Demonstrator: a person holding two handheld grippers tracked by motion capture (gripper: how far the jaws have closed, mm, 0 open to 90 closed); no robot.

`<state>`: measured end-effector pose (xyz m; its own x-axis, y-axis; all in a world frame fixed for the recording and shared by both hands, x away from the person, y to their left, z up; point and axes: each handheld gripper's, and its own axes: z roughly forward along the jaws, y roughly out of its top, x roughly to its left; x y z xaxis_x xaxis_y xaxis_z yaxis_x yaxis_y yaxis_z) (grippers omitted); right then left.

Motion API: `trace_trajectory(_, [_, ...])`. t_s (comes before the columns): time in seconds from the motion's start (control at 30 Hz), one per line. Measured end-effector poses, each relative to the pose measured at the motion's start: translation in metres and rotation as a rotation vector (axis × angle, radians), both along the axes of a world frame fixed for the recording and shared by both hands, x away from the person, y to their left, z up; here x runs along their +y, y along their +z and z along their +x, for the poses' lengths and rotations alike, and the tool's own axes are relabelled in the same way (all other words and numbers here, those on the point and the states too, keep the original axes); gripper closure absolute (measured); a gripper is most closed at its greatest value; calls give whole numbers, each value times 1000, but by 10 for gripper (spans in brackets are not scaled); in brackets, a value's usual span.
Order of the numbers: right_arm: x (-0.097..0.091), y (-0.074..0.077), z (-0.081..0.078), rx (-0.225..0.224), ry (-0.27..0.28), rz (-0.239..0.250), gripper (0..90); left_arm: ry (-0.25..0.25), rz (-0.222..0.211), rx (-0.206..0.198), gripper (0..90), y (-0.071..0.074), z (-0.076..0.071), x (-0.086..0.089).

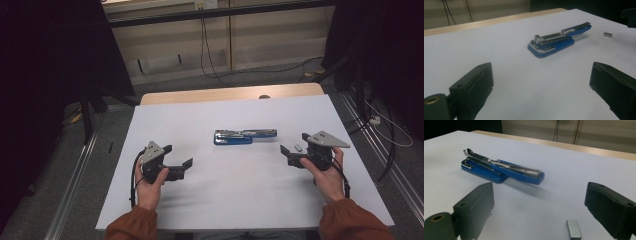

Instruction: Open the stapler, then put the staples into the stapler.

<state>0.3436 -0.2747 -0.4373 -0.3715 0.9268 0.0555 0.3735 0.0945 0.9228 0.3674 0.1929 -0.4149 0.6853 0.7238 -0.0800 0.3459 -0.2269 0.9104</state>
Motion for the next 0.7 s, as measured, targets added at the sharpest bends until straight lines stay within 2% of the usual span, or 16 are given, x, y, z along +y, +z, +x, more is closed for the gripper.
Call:
trace_trajectory(0.07, [-3, 0, -3, 0, 5, -1, 86, 22, -1, -3, 52, 2, -6, 2])
trace_trajectory(0.17, [-6, -1, -7, 14, -6, -16, 77, 22, -15, -1, 49, 2, -14, 11])
trace_trajectory(0.2, [-9, -1, -10, 19, 7, -4, 76, 33, -22, -3, 49, 2, -17, 13])
trace_trajectory(0.37, [-11, 2, -15, 14, 15, -5, 72, 50, -27, -26, 50, 2, -29, 28])
trace_trajectory(0.5, [-14, 3, -18, 13, 22, -11, 72, 55, -14, -33, 51, 3, -38, 31])
trace_trajectory(0.6, [-17, 3, -15, 40, 9, -10, 90, 65, -7, -58, 49, 6, -41, 30])
trace_trajectory(0.7, [-20, 4, -10, 90, -1, -12, 92, 63, -11, -50, 48, 5, -39, 28])
